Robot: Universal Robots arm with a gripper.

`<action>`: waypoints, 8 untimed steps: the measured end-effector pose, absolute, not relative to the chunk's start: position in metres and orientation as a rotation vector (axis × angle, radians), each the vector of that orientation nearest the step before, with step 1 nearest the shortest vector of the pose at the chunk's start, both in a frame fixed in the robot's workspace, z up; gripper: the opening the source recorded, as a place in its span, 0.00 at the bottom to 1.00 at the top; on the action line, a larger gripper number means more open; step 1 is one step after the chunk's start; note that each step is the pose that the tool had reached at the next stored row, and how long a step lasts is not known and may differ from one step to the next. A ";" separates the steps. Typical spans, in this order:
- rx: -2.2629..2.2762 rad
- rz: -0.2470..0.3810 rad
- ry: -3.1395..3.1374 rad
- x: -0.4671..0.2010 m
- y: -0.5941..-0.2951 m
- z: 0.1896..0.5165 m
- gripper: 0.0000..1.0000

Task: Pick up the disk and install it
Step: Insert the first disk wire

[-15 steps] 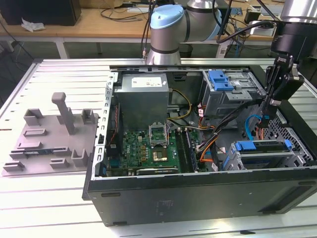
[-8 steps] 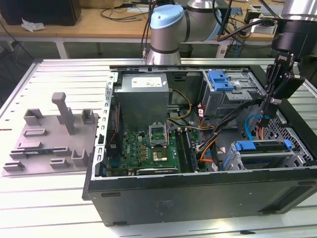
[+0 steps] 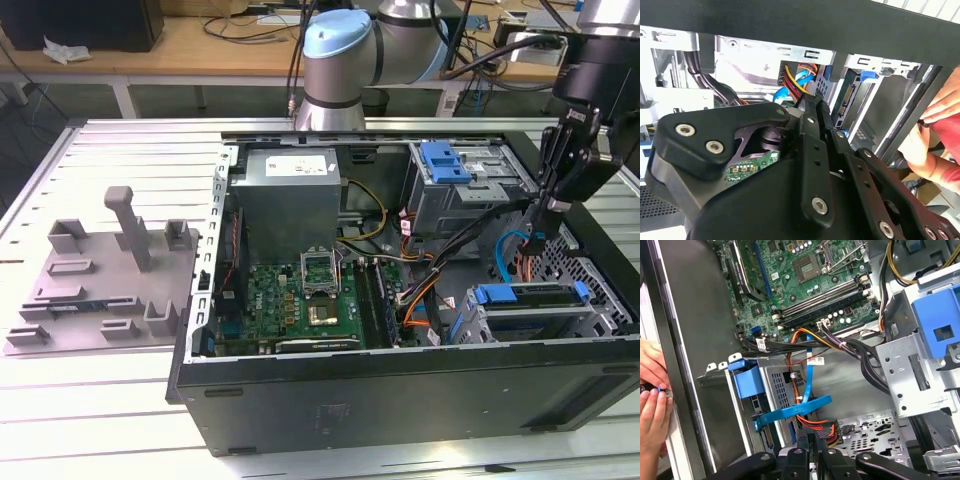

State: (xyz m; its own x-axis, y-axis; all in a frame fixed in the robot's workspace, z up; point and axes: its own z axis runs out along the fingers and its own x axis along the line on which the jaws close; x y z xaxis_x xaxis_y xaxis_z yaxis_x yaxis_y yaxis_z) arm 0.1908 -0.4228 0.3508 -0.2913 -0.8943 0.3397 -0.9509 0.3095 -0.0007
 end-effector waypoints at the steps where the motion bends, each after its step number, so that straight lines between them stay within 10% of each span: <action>1: 1.674 0.290 -2.306 0.190 -0.425 0.351 0.17; 8: 1.688 0.264 -2.320 0.187 -0.438 0.353 0.17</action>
State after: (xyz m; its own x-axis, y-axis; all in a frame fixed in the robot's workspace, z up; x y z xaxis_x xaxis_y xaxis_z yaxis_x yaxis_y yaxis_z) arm 0.1874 -0.4382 0.3527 -0.2915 -0.9039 0.3132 -0.9511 0.3087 0.0059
